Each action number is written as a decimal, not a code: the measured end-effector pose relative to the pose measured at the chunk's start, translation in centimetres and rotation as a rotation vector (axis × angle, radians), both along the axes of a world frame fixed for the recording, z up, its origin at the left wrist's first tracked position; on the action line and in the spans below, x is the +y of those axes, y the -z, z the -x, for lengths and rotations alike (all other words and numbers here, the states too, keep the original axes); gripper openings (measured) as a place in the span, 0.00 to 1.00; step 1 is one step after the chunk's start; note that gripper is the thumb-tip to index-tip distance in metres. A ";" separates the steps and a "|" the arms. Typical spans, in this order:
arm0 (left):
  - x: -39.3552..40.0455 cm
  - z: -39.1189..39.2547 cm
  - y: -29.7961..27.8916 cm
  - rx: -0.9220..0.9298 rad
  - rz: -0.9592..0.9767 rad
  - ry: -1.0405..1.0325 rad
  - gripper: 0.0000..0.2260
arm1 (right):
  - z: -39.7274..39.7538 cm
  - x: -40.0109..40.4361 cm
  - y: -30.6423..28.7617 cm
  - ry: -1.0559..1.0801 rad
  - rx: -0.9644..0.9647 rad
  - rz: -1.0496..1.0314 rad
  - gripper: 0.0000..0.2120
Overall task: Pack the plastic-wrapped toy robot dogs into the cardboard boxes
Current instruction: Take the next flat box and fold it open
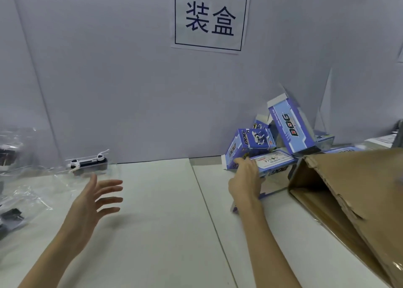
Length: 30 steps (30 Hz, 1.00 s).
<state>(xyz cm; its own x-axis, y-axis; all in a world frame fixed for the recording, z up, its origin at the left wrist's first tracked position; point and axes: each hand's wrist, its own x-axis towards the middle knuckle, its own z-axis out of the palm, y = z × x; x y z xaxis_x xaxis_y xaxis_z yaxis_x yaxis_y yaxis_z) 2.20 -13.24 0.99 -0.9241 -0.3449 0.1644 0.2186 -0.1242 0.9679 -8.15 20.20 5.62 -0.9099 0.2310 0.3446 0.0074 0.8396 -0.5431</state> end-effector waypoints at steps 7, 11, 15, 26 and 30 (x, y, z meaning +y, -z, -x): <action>1.3 0.1 0.3 -0.003 0.223 -0.051 0.12 | -2.3 -1.8 -0.5 -0.199 0.455 0.490 0.27; 2.7 0.0 1.7 0.099 0.742 -0.061 0.29 | -4.5 -4.8 -0.7 -0.292 0.495 0.626 0.31; 4.6 0.3 2.3 0.282 1.003 0.003 0.51 | -6.4 -7.0 -1.1 -0.408 0.385 0.767 0.29; 5.7 -1.4 -2.6 0.490 0.210 -0.235 0.33 | -7.7 -8.3 -0.6 -0.878 0.466 0.660 0.16; 6.5 -2.2 -4.2 0.463 -0.094 -0.136 0.32 | -7.7 -9.3 0.3 -0.927 0.396 0.551 0.29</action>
<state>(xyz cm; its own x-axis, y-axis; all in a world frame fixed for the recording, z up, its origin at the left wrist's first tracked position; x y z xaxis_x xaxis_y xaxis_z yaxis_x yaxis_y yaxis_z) 4.43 -6.77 5.15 -0.7068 -0.4903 0.5100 0.6439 -0.1473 0.7508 -0.42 10.88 5.31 -0.6590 -0.2627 0.7048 -0.7429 0.0807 -0.6645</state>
